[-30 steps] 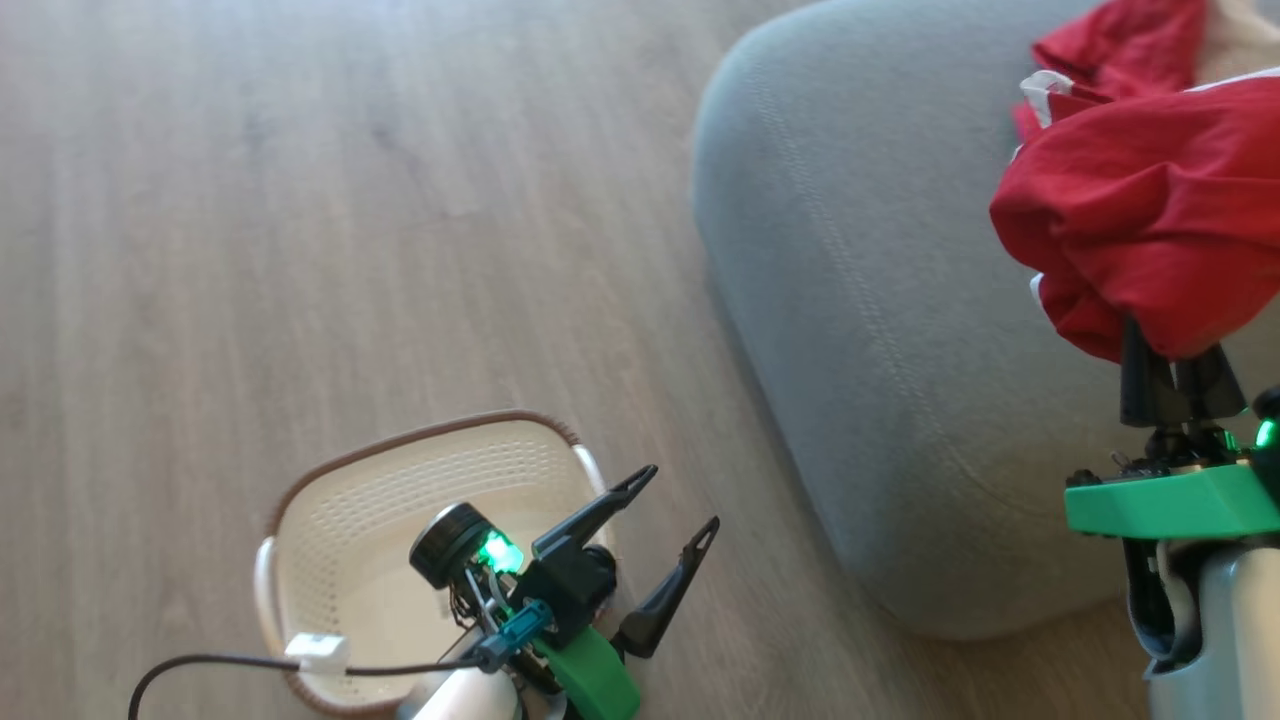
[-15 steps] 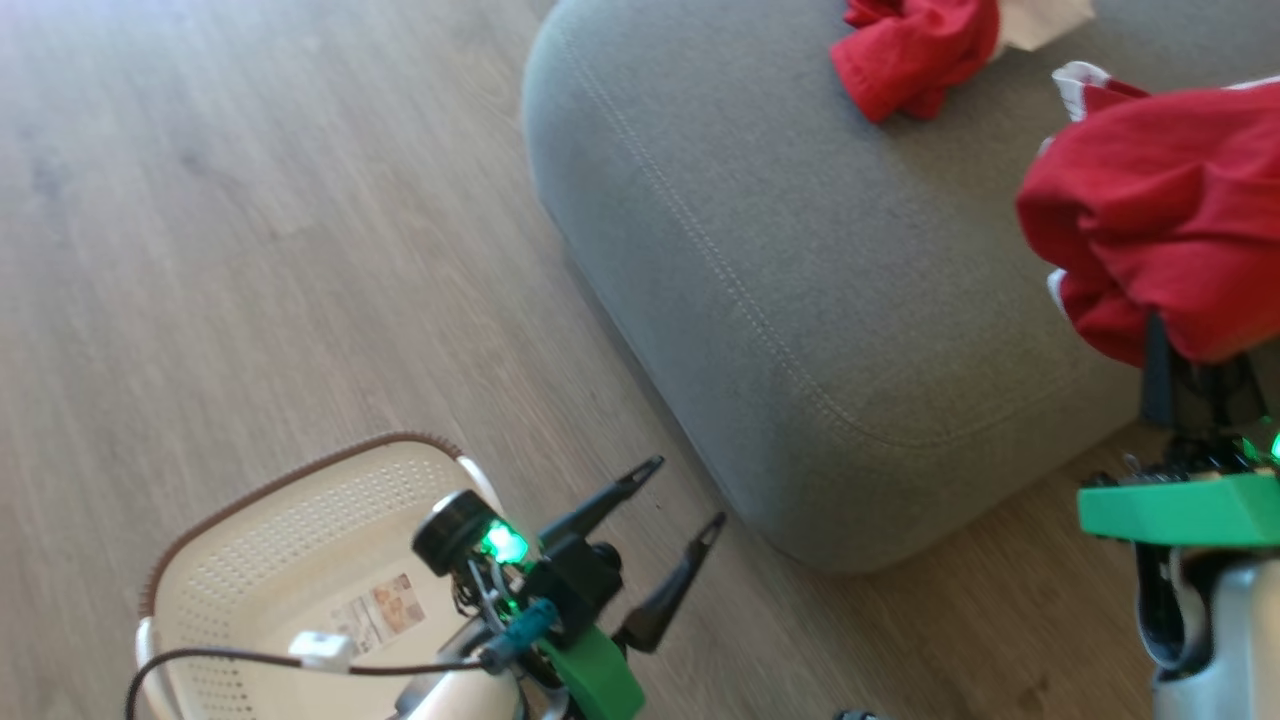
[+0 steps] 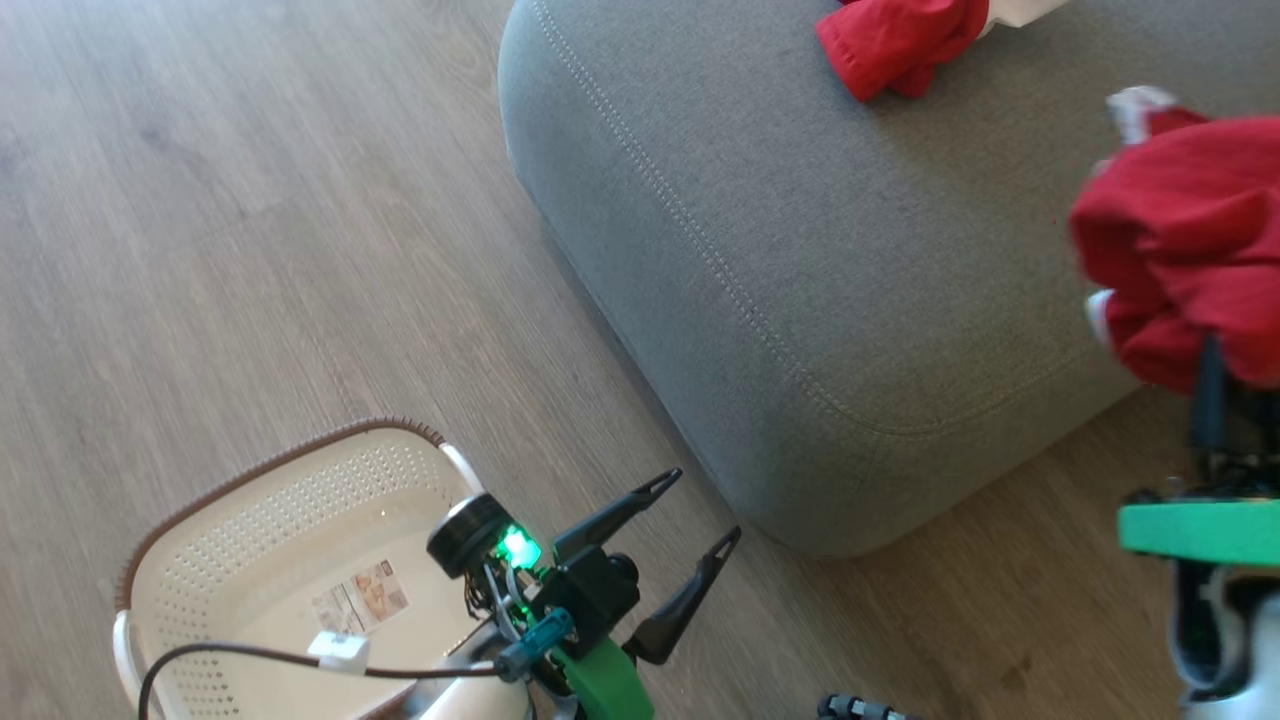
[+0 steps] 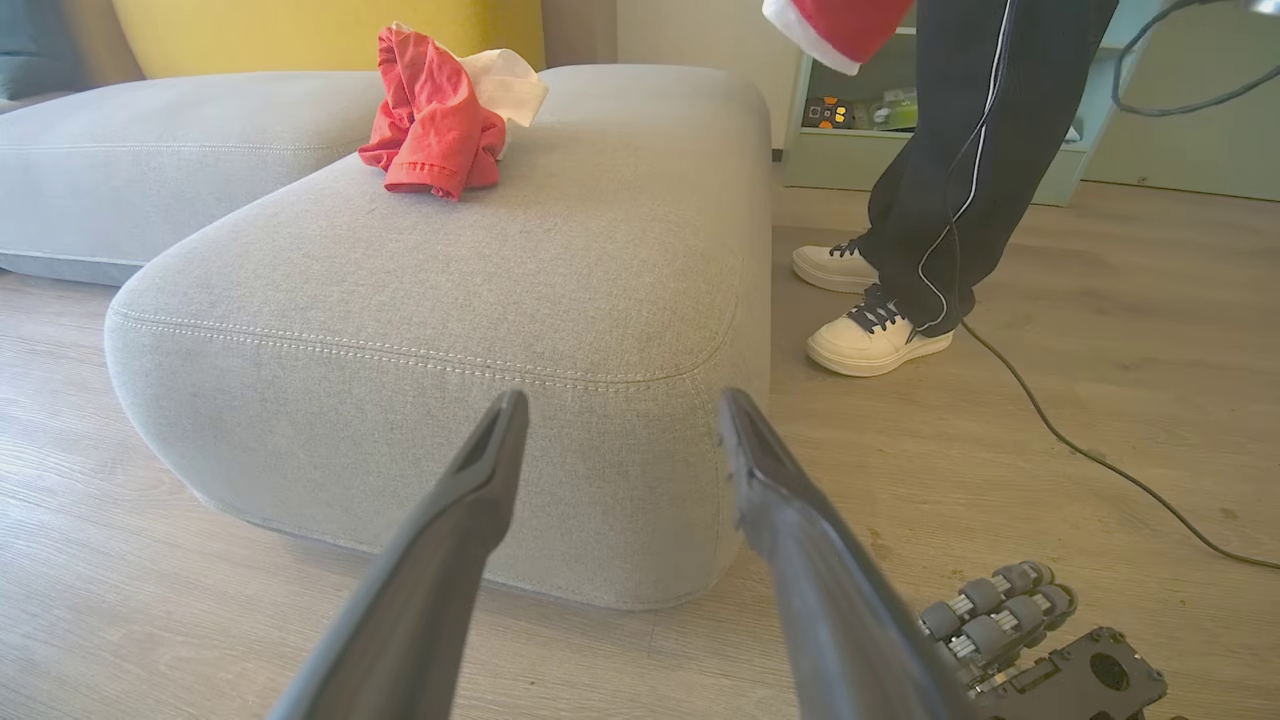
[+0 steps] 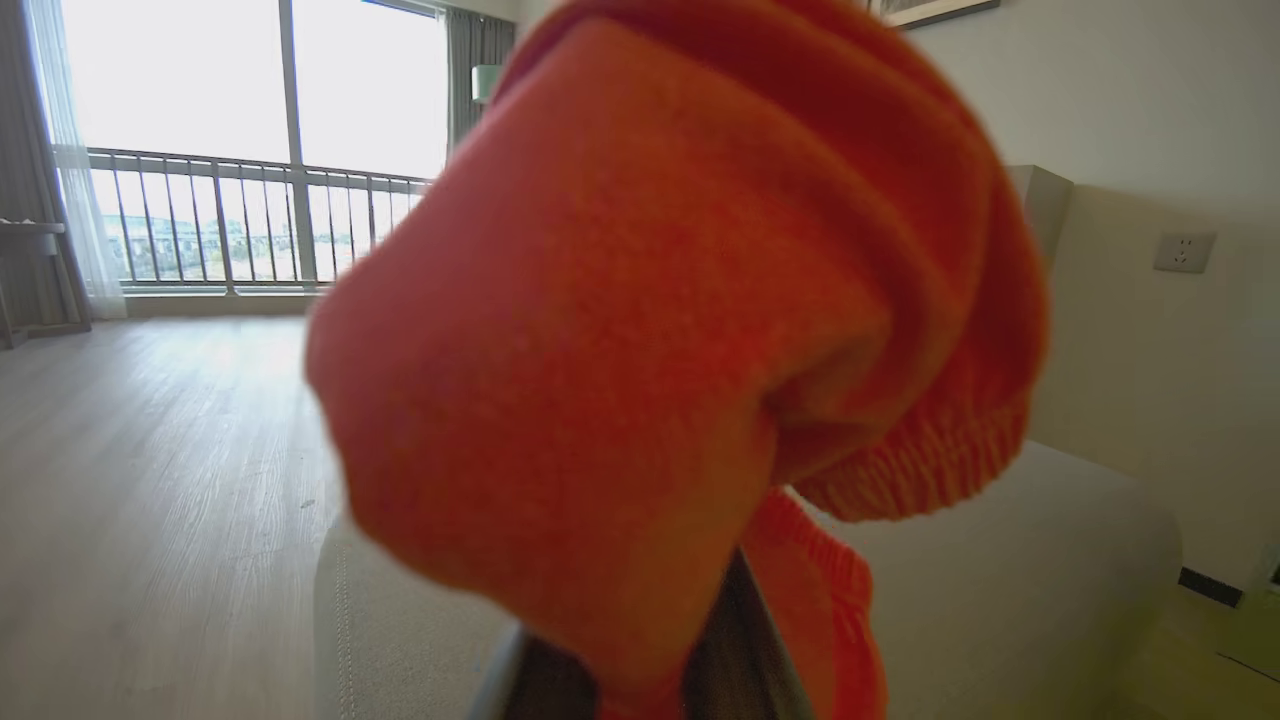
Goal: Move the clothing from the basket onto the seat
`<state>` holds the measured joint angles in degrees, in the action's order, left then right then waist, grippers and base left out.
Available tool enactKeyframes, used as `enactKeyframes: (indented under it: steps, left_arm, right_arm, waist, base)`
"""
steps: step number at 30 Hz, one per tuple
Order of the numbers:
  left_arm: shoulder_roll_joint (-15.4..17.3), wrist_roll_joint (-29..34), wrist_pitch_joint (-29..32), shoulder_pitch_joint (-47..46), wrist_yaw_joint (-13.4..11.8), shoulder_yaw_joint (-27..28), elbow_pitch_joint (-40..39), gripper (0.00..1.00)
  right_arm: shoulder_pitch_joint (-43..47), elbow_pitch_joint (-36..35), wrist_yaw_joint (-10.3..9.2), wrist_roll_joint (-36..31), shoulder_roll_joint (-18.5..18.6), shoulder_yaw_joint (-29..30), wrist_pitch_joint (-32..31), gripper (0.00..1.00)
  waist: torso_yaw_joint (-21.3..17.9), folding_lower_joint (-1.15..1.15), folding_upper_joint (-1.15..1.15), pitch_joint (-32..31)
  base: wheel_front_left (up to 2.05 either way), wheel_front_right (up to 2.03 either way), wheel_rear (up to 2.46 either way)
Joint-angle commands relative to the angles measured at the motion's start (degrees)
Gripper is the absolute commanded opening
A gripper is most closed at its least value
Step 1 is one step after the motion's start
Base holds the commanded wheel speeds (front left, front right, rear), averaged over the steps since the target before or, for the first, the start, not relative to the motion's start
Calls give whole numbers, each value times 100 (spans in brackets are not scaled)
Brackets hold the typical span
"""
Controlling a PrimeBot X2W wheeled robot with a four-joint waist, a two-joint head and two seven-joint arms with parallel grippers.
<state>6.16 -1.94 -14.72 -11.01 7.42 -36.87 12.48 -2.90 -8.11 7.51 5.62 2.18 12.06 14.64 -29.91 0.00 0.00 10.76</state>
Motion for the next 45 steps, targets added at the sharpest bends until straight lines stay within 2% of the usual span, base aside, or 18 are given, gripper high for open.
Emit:
enactKeyframes:
  steps: [1, 6, 14, 20, 26, 33, 39, 45]
  left_arm:
    - [60, -1, -28, -276, 6, 188, -172, 100]
    - [175, 49, -28, -288, 3, 270, -262, 100]
    - [774, 81, -28, -579, 5, -41, -467, 100]
    - [1229, 57, -28, -812, 6, -239, -679, 100]
    - [1480, 41, -28, -915, 6, -512, -890, 100]
    - [1586, -10, -28, -1016, 6, -633, -1008, 100]
    - [1655, -4, -28, -1158, 3, -626, -1109, 100]
    - [1584, -8, -28, -1308, -32, -490, -1205, 100]
  right_arm:
    - [-235, -144, -2, 144, 71, 171, 36, 0]
    - [-583, -12, -2, 394, 71, 523, 36, 0]
    - [-1638, 25, -2, 331, 70, 707, 36, 0]
    - [-2561, 284, -2, -1, 70, 750, 36, 0]
    - [-3603, 704, -2, -291, 70, 894, 36, 0]
    - [-4771, 1465, -2, -418, 239, 1364, -20, 0]
    - [-5855, 2290, -2, -570, 598, 1971, -359, 0]
    - [-6398, 3066, -2, -1019, 939, 2562, -695, 0]
  waist:
    - [10, 0, 0, 59]
    - [47, 0, 0, 377]
    - [203, 0, 0, 1497]
    - [285, 0, 0, 2173]
    - [456, 0, 0, 2754]
    - [721, 0, 0, 3192]
    - [1072, 0, 0, 3504]
    - [1453, 0, 0, 3732]
  base:
    - [0, 0, 0]
    - [0, 0, 0]
    - [0, 0, 0]
    - [0, 0, 0]
    - [0, 0, 0]
    - [0, 0, 0]
    - [0, 0, 0]
    - [0, 0, 0]
